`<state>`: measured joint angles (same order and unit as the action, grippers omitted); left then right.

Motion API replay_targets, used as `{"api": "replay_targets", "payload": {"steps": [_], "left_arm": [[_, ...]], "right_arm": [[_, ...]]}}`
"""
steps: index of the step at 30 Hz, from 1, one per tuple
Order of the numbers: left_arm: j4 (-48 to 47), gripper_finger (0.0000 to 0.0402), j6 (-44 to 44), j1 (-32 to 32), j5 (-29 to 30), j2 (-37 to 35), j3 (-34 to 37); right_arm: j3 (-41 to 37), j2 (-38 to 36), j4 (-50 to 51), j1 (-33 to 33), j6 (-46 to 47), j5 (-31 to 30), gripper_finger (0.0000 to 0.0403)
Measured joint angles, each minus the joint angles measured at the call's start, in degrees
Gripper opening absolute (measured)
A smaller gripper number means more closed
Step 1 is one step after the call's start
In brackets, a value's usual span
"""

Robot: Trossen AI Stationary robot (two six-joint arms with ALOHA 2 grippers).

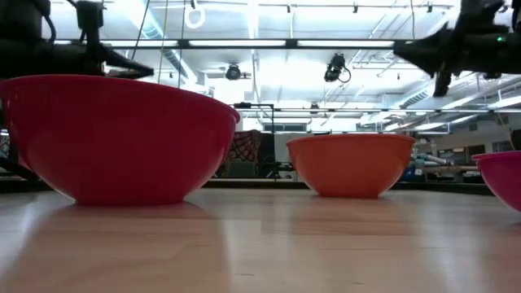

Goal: Nest bowls inside each other
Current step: Stack the orange bowl on top of the red bowl

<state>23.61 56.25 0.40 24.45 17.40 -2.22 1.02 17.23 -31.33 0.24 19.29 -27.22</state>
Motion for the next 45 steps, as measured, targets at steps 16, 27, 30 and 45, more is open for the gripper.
{"api": "replay_targets", "payload": {"steps": [16, 27, 30, 45], "left_arm": [[-17.5, 0.002, -10.5, 6.2, -4.3, 17.6, -27.8], [-21.6, 0.002, -15.1, 16.4, -17.8, 21.6, -34.3], [-25.8, 0.002, -16.1, 20.3, -24.5, 23.5, -35.9], [-30.7, 0.0064, -21.4, 30.0, -49.9, 37.9, -37.2]], "right_arm": [[0.0, 7.6, -10.1, -4.9, 21.8, 1.4, 0.0015], [8.0, 11.6, -6.3, -9.1, 29.0, 0.6, 0.0015], [15.1, 16.8, 0.8, -7.9, 28.5, 3.1, 0.0015], [48.4, 41.3, 43.7, -3.7, 17.8, -0.7, 0.0016]]}}
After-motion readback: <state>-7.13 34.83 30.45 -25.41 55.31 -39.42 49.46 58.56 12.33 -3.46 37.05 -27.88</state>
